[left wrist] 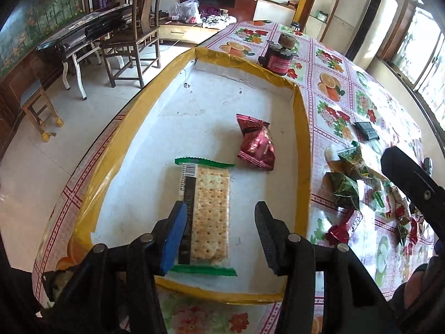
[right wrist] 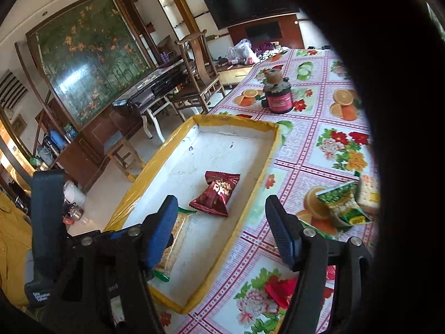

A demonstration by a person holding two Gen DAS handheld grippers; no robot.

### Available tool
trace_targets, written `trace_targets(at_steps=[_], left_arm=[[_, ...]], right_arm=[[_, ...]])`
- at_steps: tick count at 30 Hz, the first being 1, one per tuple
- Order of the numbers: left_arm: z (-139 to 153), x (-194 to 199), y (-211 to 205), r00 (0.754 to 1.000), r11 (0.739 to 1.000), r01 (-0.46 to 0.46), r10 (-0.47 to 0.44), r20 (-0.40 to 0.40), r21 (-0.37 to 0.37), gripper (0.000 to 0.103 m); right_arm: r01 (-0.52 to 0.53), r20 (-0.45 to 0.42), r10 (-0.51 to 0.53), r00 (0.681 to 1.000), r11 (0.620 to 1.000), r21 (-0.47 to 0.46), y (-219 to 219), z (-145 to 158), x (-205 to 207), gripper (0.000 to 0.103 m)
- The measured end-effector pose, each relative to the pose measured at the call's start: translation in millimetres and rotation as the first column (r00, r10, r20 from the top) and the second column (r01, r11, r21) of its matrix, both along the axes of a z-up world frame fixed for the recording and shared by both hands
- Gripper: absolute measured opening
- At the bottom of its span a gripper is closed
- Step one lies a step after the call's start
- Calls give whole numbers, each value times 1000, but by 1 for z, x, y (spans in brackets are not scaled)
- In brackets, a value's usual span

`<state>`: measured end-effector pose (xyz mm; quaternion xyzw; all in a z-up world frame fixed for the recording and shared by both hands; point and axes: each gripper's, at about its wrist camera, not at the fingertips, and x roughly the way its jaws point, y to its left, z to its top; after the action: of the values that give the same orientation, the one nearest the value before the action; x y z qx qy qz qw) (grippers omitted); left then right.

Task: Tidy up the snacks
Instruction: 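Carry both packs over the white tray and open both tools to drop them, then move both open tools back over the snacks on the tablecloth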

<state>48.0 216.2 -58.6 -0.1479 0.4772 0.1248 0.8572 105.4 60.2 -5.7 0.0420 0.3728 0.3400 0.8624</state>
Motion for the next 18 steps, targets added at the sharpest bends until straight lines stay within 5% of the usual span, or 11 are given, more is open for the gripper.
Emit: trace_targets(at_steps=[5,8,10,12,14,16,18], left_arm=[[16,-7,-32,998,1000,22,-21,65,-12,51],[23,-13,-52,994,999,-11,15,112,-41,54],[27,-20,-62,990,994,-16,31,140,-109,55],[31,-29,-69,985,980,-45,77,157,-195,56],[33,-38,-79,976,963,-49,104,194,-266,58],[36,-40,-96,976,967,-21,75,206,-255,60],[40,-38,-110,978,974,26,21,207,-223,61]], right_arm=[[66,107,-89,990,976,208,-54,12,-26,71],[74,180,-169,969,894,443,-82,22,-45,76],[94,223,-269,937,808,582,-97,29,-57,79],[179,225,-439,870,705,686,-113,33,-69,79],[289,104,-575,811,549,784,-135,32,-70,82],[410,-114,-601,791,383,828,-153,25,-63,96],[509,-266,-561,784,336,792,-169,25,-53,96]])
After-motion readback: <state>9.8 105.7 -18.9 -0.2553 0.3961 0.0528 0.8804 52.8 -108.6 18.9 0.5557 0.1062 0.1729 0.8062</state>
